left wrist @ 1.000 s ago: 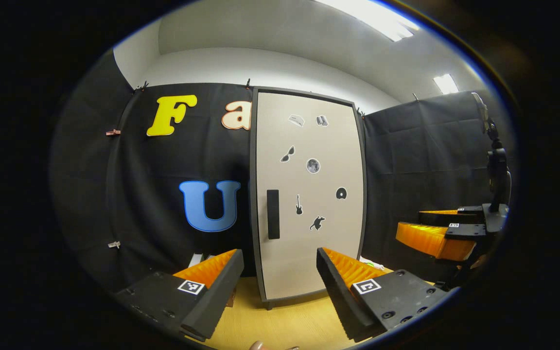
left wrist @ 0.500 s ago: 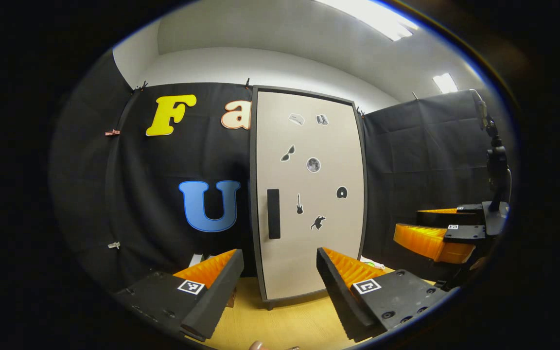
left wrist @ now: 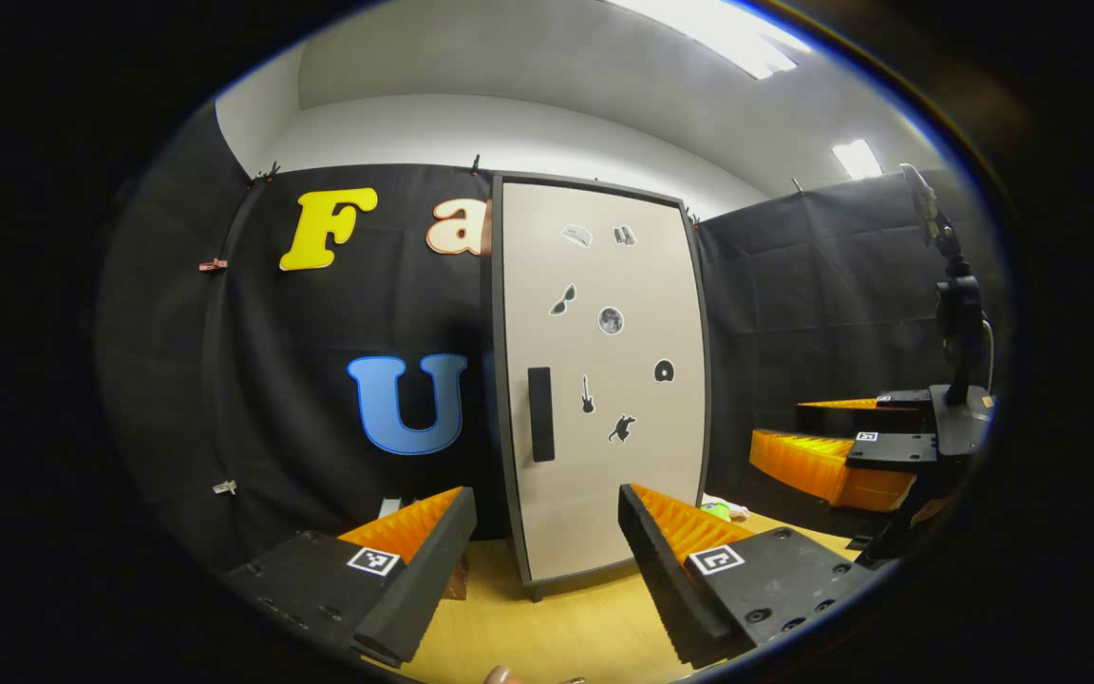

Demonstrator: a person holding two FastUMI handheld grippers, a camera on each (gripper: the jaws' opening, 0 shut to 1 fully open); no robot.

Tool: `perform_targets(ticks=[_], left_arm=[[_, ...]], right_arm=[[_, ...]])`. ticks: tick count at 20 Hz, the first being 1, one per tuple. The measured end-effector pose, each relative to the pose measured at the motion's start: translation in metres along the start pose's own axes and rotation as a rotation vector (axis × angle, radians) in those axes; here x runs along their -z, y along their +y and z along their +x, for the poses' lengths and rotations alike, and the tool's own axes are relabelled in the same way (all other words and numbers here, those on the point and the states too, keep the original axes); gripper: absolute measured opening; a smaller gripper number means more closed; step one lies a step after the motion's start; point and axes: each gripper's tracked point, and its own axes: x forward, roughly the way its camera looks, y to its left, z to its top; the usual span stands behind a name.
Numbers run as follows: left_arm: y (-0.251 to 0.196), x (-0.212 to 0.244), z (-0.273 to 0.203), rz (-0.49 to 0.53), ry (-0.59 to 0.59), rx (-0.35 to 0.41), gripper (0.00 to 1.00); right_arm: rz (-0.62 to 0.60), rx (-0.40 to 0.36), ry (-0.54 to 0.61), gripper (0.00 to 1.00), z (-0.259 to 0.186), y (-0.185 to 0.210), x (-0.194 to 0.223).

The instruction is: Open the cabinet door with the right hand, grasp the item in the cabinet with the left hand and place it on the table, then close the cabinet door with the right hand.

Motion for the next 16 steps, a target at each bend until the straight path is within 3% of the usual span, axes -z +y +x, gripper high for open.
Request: perform_targets(ticks=[9,16], left_arm=[[0.026,0.004,-0.012,-0.006,0.001,-0.043,0.95],[0.039,0.018,-0.010,0.012,0.022,-0.085,0.95]], right_arm=[[-0.013,-0.062,-0.003,0.97,0.026,0.037,-0.003],[-0.007,-0.108,-0.007,0.97,0.078,0.057,0.001]])
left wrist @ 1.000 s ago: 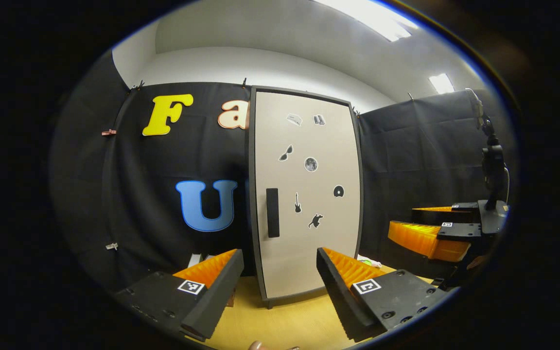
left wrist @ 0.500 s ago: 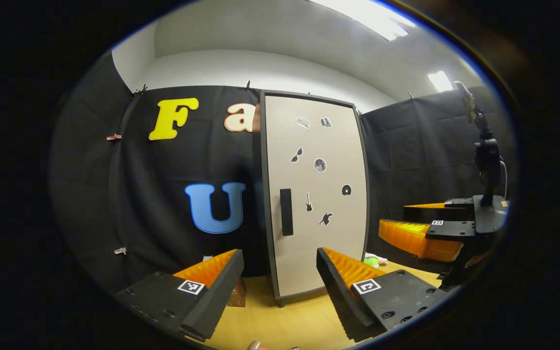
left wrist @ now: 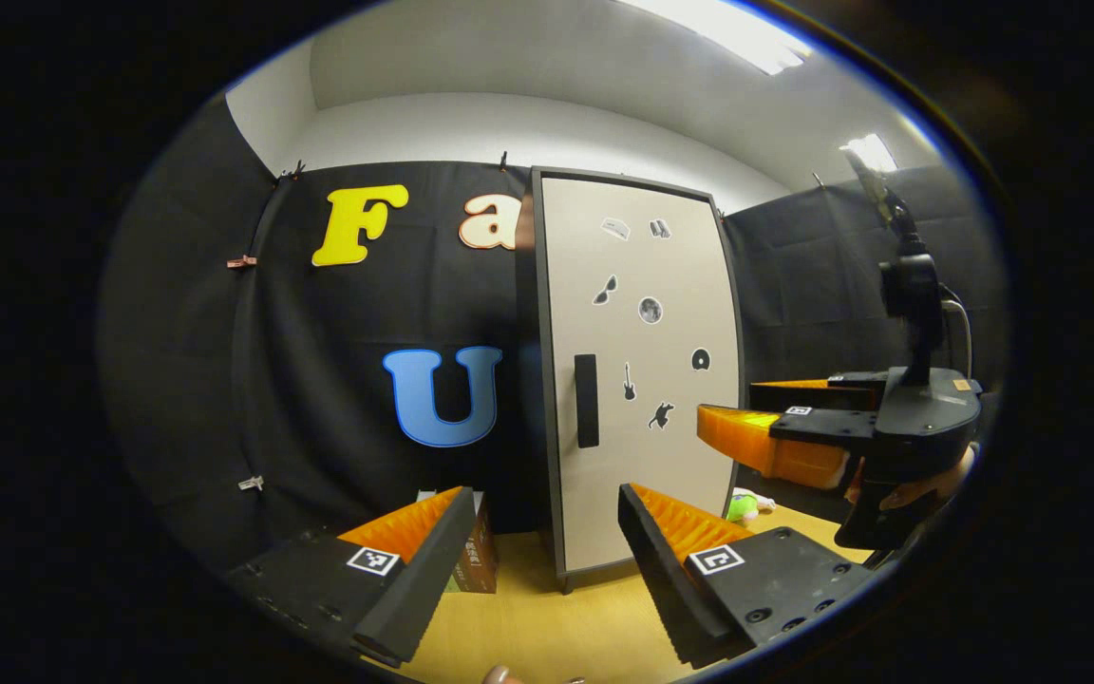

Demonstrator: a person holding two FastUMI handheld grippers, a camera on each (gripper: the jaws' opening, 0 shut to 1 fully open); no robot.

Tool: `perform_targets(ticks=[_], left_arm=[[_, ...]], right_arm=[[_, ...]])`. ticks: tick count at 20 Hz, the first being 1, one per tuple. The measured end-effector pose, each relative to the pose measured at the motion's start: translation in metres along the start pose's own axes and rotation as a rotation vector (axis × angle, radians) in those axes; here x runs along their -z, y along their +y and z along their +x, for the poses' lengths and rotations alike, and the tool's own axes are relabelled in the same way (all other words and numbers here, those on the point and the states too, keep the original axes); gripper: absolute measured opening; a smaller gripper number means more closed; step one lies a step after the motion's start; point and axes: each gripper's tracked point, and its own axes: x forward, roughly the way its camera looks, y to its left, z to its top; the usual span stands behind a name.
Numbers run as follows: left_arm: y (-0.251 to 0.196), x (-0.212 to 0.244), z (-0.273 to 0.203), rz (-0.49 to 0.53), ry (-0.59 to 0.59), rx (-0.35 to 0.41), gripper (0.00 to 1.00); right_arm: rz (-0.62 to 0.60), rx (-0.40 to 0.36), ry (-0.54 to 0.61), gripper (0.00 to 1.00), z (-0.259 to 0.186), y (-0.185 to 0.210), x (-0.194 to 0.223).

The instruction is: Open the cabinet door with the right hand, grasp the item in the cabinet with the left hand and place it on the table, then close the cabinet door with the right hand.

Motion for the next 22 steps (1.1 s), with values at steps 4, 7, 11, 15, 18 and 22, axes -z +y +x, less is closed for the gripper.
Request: perform_targets(ticks=[4,7,11,15,18,22], left_arm=[[0.007,0.004,0.006,-0.035,0.002,-0.038,0.95],[0.012,0.008,0.009,-0.022,0.015,-0.074,0.95],[0.020,0.007,0.016,-0.021,0.020,-0.122,0.95],[0.034,0.002,0.013,0.006,0.004,-0.182,0.95],[0.044,0.006,0.012,-0.004,0.016,-0.236,0.94],[0.051,0.012,0.012,-0.010,0.041,-0.279,0.95]], right_arm=[[0.027,-0.017,-0.007,0.97,0.046,0.009,0.005],[0.018,-0.013,-0.017,0.97,0.084,0.013,0.010],[0.009,0.003,0.000,0.97,0.126,0.016,0.026],[-0.007,0.042,0.000,0.95,0.161,0.012,0.039],[-0.008,0.058,-0.007,0.87,0.182,0.013,0.046],[-0.026,0.058,-0.013,0.75,0.202,0.019,0.052]])
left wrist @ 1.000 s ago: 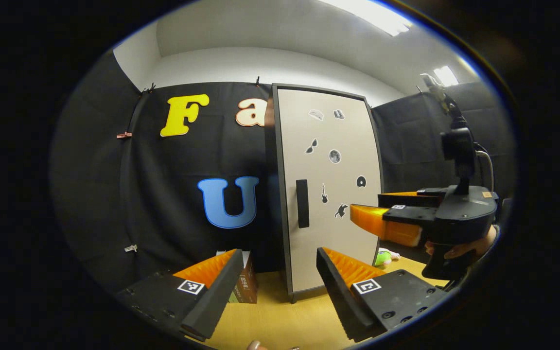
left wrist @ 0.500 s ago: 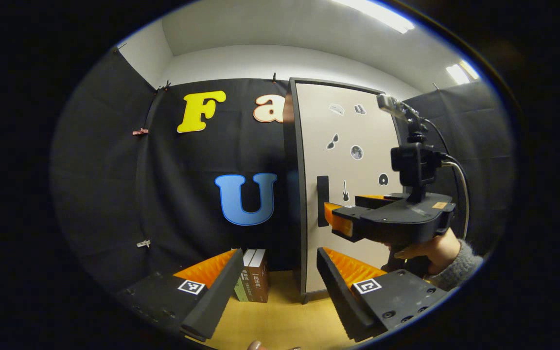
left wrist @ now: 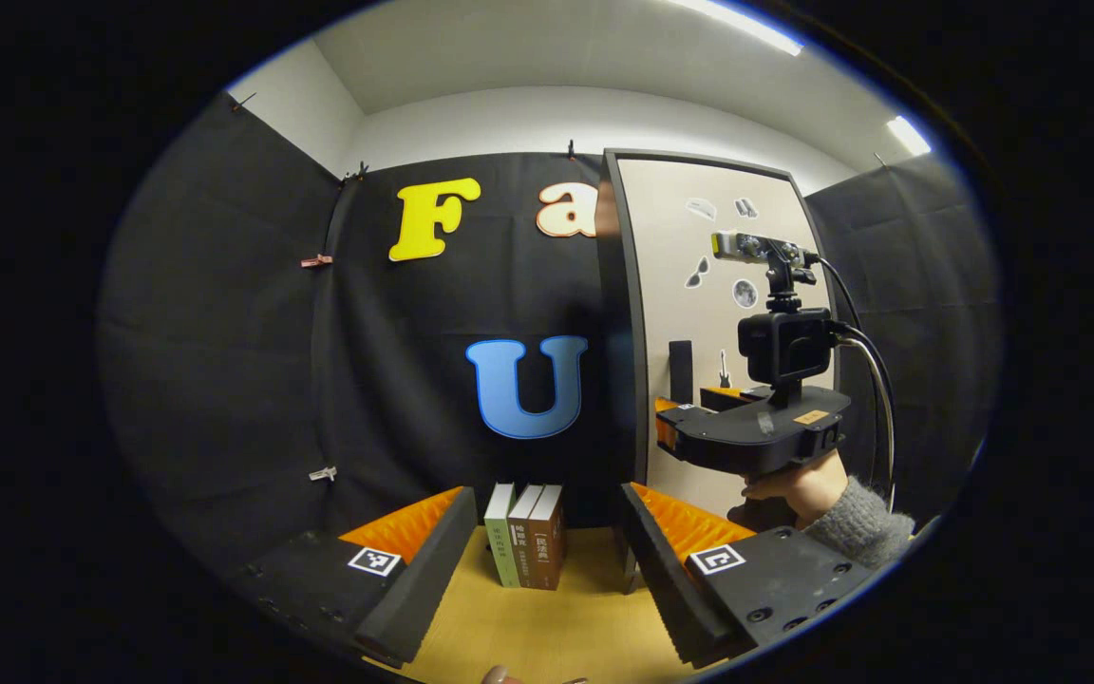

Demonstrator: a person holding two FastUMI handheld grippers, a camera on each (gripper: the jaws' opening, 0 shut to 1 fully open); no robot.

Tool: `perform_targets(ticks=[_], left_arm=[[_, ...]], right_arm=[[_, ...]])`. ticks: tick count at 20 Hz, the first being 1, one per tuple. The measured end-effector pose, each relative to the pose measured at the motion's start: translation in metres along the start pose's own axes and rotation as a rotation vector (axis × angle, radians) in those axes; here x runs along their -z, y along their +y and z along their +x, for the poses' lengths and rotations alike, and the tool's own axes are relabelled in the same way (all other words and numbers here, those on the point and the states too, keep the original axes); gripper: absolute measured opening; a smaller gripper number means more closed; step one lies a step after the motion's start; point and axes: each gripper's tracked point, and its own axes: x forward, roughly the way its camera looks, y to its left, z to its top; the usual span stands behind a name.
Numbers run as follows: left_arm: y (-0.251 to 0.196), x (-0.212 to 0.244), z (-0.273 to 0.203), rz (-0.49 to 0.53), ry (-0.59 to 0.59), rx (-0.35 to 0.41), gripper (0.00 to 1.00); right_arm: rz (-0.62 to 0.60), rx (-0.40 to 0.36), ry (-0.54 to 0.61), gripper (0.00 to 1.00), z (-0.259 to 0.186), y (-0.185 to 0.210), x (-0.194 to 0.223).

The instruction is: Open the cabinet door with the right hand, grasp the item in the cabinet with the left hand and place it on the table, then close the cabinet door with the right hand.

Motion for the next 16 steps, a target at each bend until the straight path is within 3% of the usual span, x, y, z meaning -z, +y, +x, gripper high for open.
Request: perform_targets(ticks=[3,5,8,11,15,16], left_arm=[[0.001,-0.003,0.001,-0.010,-0.003,-0.010,0.95],[0.009,-0.004,-0.001,-0.003,0.003,-0.037,0.94],[0.014,-0.001,-0.003,-0.008,0.011,-0.056,0.95],[0.021,0.002,-0.010,-0.023,0.019,-0.068,0.95],[0.032,-0.001,-0.025,-0.028,0.012,-0.094,0.94],[0.034,-0.001,-0.030,-0.032,0.010,-0.099,0.95]], right_arm=[[-0.020,0.043,-0.001,0.75,0.011,-0.005,0.003],[-0.014,0.045,-0.002,0.57,0.014,-0.002,0.005],[-0.016,0.063,-0.006,0.40,0.015,0.002,0.004],[-0.016,0.072,-0.002,0.35,0.014,0.002,0.005],[0.002,0.046,0.009,0.17,0.015,0.001,0.006],[0.009,0.042,0.011,0.17,0.014,0.001,0.006]])
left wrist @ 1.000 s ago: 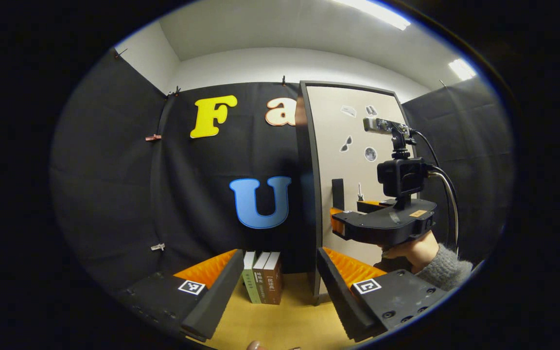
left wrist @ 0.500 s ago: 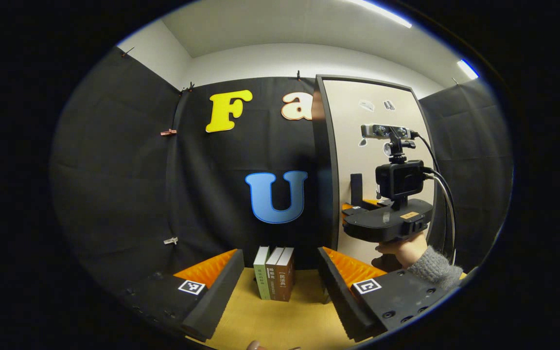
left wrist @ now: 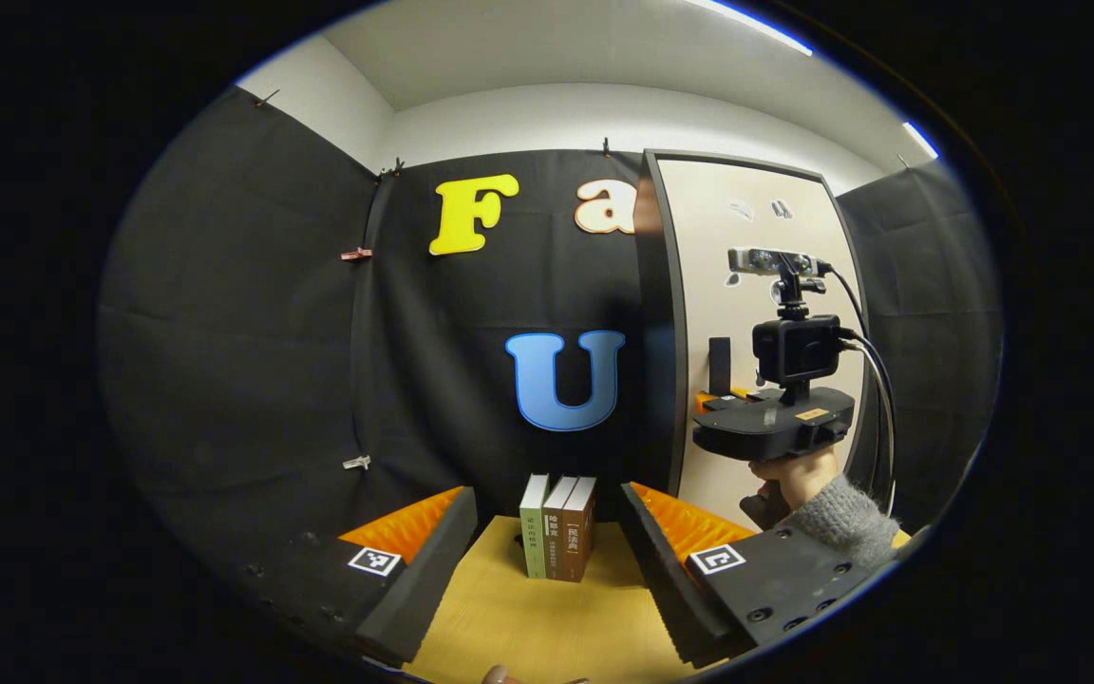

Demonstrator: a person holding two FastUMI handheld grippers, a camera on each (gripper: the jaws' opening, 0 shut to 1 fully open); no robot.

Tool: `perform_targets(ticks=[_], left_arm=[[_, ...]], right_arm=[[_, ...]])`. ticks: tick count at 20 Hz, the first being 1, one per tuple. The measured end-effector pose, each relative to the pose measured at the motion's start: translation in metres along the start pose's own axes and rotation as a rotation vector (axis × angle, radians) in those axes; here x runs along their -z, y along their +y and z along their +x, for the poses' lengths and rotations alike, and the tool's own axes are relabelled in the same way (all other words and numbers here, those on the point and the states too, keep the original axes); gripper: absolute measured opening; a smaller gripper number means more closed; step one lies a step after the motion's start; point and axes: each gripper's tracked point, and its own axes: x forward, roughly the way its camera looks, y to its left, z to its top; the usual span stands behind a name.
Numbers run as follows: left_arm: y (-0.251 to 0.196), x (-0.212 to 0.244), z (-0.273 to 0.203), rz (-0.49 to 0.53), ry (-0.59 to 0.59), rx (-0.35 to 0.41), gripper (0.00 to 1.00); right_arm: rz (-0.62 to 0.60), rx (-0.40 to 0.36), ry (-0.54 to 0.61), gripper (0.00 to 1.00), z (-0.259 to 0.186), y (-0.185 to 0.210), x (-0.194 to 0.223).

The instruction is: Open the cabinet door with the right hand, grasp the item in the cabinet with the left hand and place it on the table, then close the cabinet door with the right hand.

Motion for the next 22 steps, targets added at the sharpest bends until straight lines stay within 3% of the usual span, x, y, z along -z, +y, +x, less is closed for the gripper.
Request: perform_targets(ticks=[6,10,16,22], left_arm=[[0.022,-0.001,-0.029,0.001,-0.010,-0.040,0.95],[0.017,0.002,-0.045,-0.021,-0.019,-0.002,0.95],[-0.021,0.015,-0.064,-0.072,-0.003,0.171,0.94],[-0.078,0.019,-0.082,-0.074,0.002,0.393,0.94]], right_arm=[[-0.006,-0.004,0.020,0.17,-0.010,0.001,0.000],[-0.003,-0.050,0.026,0.17,-0.035,0.002,-0.001],[0.009,-0.090,0.023,0.17,-0.091,-0.009,-0.008],[-0.001,-0.046,0.027,0.17,-0.158,-0.045,-0.017]])
